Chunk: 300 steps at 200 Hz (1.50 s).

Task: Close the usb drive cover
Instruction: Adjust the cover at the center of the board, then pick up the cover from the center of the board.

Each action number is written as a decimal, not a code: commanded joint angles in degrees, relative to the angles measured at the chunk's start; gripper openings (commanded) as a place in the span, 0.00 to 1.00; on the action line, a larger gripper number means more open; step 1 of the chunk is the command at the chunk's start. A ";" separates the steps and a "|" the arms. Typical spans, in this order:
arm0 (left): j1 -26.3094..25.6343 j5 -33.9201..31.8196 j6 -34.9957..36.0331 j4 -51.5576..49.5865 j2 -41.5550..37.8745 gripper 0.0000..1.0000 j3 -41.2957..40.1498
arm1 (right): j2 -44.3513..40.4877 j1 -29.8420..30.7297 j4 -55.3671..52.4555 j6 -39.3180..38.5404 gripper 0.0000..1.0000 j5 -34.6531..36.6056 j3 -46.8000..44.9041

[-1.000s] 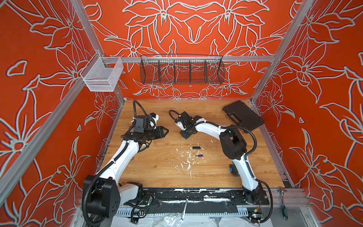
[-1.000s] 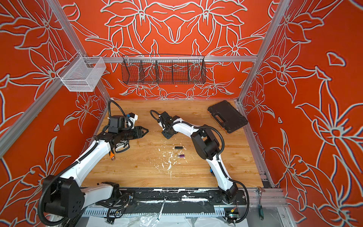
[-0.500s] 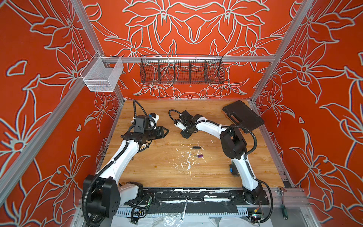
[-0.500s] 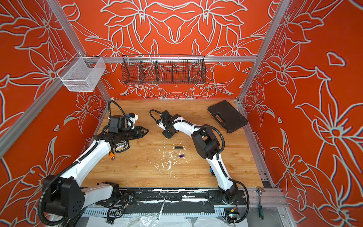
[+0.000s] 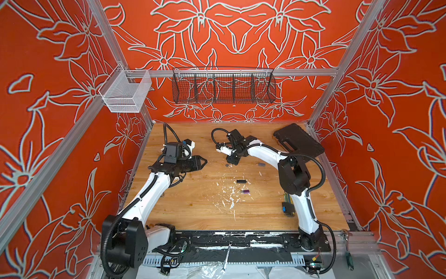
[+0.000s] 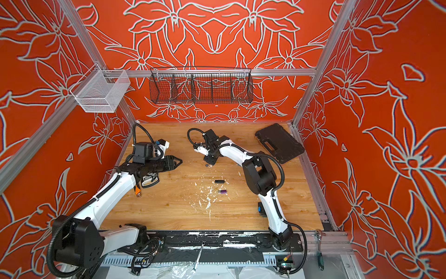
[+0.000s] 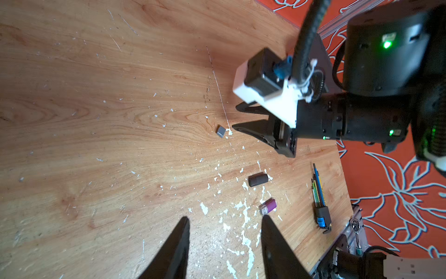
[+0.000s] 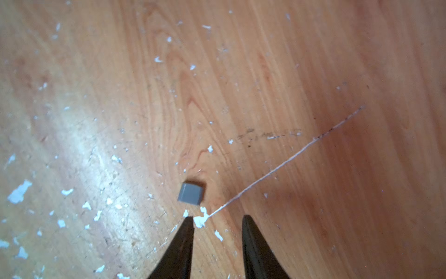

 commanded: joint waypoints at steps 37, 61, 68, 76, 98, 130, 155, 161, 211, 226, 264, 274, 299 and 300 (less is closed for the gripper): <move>0.75 0.02 0.13 -0.20 -2.75 0.46 -1.95 | 8.34 0.44 -16.85 14.26 0.33 1.01 19.61; 0.90 -0.01 0.00 0.17 -2.59 0.47 -2.21 | 7.26 2.16 -15.24 22.56 0.34 3.69 15.45; 0.91 0.08 0.02 0.25 -2.39 0.47 -2.10 | 6.30 2.82 -13.65 23.90 0.34 5.16 13.04; 0.90 0.25 0.03 0.26 -2.18 0.46 -2.05 | 5.53 3.35 -12.12 25.55 0.35 6.61 10.98; 0.98 0.59 -0.19 0.60 -1.64 0.46 -1.75 | 5.42 3.71 -10.31 29.78 0.36 7.77 8.17; 1.02 0.63 -0.02 0.35 -1.53 0.47 -1.53 | 6.66 4.05 -11.15 30.95 0.37 7.78 9.29; 0.99 0.56 0.01 0.08 -1.78 0.46 -1.65 | 7.26 4.30 -10.95 31.44 0.38 8.14 9.70; 0.99 0.53 0.03 0.17 -1.80 0.47 -1.74 | 7.61 4.40 -11.30 31.48 0.38 8.31 10.05; 1.05 0.78 0.09 0.09 -1.36 0.47 -1.48 | 10.88 5.21 -13.33 31.40 0.38 9.56 13.70; 1.08 0.81 0.25 -0.01 -1.19 0.47 -1.27 | 11.59 5.17 -13.93 31.19 0.38 9.65 14.59; 1.08 0.81 0.42 -0.18 -1.20 0.46 -1.05 | 12.30 5.26 -14.66 31.16 0.35 9.56 14.92; 1.09 0.88 0.45 -0.18 -1.10 0.47 -1.06 | 12.47 5.22 -14.92 31.22 0.35 9.74 15.01; 1.17 1.07 0.46 -0.18 -0.97 0.46 -0.97 | 12.83 5.16 -15.87 30.96 0.32 10.38 15.00; 1.17 1.07 0.48 -0.18 -0.95 0.47 -0.96 | 12.83 5.18 -15.93 30.96 0.32 10.41 15.01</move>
